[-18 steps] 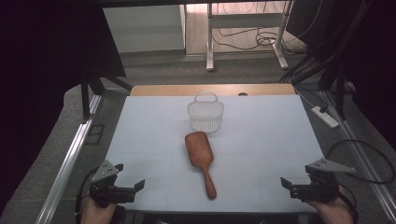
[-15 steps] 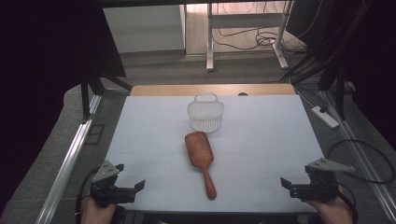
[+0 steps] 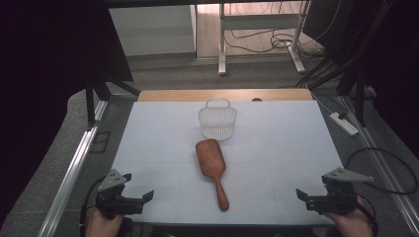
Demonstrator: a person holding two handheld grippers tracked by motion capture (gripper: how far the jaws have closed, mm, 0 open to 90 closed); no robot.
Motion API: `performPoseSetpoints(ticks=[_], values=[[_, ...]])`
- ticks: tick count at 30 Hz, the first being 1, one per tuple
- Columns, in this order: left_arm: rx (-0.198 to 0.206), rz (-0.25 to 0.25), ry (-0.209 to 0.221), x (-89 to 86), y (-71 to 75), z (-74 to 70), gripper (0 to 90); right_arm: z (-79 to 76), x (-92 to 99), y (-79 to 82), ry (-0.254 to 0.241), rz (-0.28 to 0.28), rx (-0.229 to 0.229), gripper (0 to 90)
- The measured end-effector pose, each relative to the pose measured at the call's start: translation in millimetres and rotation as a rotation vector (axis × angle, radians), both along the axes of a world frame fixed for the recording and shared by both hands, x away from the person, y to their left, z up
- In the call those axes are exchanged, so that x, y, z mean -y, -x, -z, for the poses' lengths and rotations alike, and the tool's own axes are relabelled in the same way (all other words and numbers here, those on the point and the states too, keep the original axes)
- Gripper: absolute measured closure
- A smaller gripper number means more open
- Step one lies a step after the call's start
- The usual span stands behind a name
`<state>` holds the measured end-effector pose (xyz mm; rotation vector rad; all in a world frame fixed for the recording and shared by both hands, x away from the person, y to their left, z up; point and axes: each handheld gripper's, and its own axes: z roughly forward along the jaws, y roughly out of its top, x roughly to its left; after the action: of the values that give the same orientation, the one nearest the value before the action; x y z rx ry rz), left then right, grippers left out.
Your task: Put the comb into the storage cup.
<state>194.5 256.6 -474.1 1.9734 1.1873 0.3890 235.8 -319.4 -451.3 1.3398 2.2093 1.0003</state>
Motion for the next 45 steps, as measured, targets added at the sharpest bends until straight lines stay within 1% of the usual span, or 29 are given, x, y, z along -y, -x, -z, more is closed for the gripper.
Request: performPoseSetpoints(ticks=[3,6,10,12,15,20,24,27,29,30,31,35,36,38,40,45], values=[[-0.002,-0.005,0.003,-0.5,-0.1,-0.1,0.6,0.3,-0.6,-0.3,0.003,-0.002,-0.004,0.0],[-0.006,-0.002,-0.003,0.5,-0.7,-0.1,0.9,0.5,-0.9,-0.5,0.005,-0.006,-0.006,0.0],[-0.038,0.038,0.006,0.8,-3.8,0.4,0.8,0.5,-1.2,-0.6,0.009,-0.005,-0.008,0.0],[-0.044,0.044,0.008,0.6,-4.4,0.1,0.5,0.6,-1.1,-0.6,0.008,-0.002,-0.008,0.0],[-0.058,0.045,0.023,0.2,-5.3,0.3,0.1,0.6,-0.8,-0.8,0.007,-0.001,-0.009,0.0],[-0.055,0.046,0.025,1.4,-6.7,-0.3,0.0,0.8,-1.0,-1.0,0.009,-0.005,-0.007,0.0],[-0.054,0.061,0.034,3.8,-8.7,-1.4,0.0,0.8,-1.1,-1.3,0.010,-0.007,-0.008,0.0],[-0.052,0.069,0.029,6.1,-10.2,-1.8,0.0,0.8,-1.6,-1.4,0.015,-0.010,-0.008,0.0],[-0.054,0.071,0.035,6.8,-11.3,-2.0,0.0,0.9,-2.2,-1.4,0.016,-0.013,-0.008,0.0],[-0.050,0.070,0.048,7.0,-12.4,-3.0,0.0,1.0,-2.4,-1.4,0.019,-0.013,-0.008,0.0],[-0.050,0.072,0.050,6.9,-13.0,-3.6,0.0,1.0,-2.5,-1.4,0.020,-0.013,-0.008,0.0],[-0.056,0.079,0.042,7.8,-14.8,-5.0,0.0,1.1,-2.4,-1.6,0.019,-0.015,-0.011,0.0],[-0.061,0.079,0.026,9.8,-15.8,-5.9,0.0,1.2,-2.1,-1.9,0.015,-0.015,-0.012,0.0],[-0.058,0.080,0.018,11.2,-16.6,-6.4,0.0,1.2,-2.0,-2.0,0.014,-0.016,-0.013,0.0],[-0.059,0.084,0.019,13.0,-18.2,-7.0,0.0,1.2,-2.1,-2.1,0.015,-0.017,-0.014,0.0],[-0.054,0.096,0.039,17.4,-22.9,-9.1,0.0,1.2,-2.0,-2.1,0.013,-0.017,-0.013,0.0]])
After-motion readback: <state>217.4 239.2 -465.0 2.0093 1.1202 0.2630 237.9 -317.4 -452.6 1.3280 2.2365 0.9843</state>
